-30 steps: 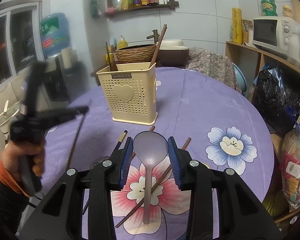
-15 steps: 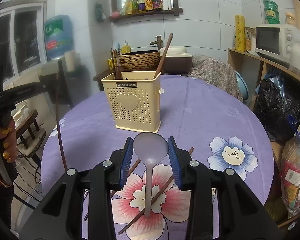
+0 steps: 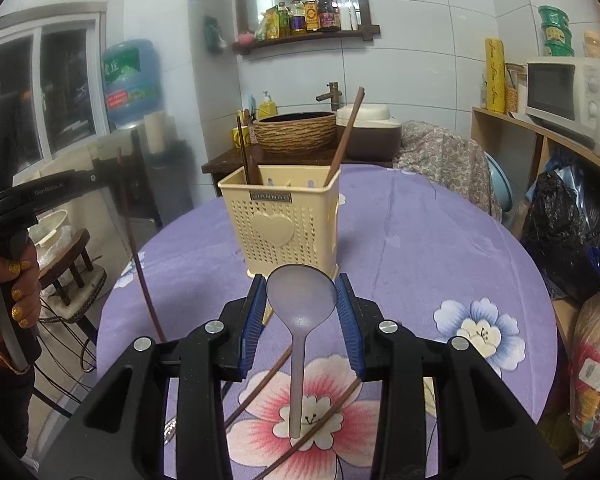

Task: Organize utensils
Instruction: 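Carry the chopstick and plastic spoon over the beige holder and lower them inside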

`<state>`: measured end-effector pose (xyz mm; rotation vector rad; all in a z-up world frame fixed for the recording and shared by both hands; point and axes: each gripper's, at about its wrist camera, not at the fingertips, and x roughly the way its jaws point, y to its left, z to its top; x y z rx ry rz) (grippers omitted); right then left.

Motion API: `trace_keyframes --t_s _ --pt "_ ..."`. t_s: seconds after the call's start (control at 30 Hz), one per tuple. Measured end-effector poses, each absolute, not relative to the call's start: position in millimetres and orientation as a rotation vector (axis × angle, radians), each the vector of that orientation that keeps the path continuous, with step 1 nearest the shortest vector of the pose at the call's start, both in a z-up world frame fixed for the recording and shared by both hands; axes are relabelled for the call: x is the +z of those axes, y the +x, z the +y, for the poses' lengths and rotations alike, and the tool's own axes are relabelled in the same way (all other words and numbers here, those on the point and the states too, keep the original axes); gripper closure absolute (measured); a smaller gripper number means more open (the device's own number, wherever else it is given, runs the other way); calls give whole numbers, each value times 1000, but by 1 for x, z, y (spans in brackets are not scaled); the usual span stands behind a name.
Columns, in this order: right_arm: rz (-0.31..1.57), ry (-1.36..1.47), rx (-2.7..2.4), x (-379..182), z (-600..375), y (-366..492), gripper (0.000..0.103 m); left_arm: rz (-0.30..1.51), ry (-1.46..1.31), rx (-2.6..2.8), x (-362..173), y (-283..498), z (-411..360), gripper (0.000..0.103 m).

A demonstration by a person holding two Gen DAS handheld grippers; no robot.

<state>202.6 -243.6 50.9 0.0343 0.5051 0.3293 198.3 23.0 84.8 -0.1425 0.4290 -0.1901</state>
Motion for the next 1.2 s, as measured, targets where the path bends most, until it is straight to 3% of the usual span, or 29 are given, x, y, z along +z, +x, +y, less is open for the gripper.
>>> trace_keyframes --t_s 0.23,0.53,0.63,0.93,1.2 --pt "420 66 358 105 -240 242 67 384 -215 -297 147 224 21 97" --pt "198 103 295 199 -218 317 67 168 -245 -222 231 273 0 97" --pt "188 78 243 189 -206 337 67 165 -193 -167 216 289 -17 97" --pt "325 19 185 89 -197 358 67 305 -132 -159 127 307 -25 97" --pt "379 -22 173 56 -194 355 66 391 -108 -159 93 313 -24 97"
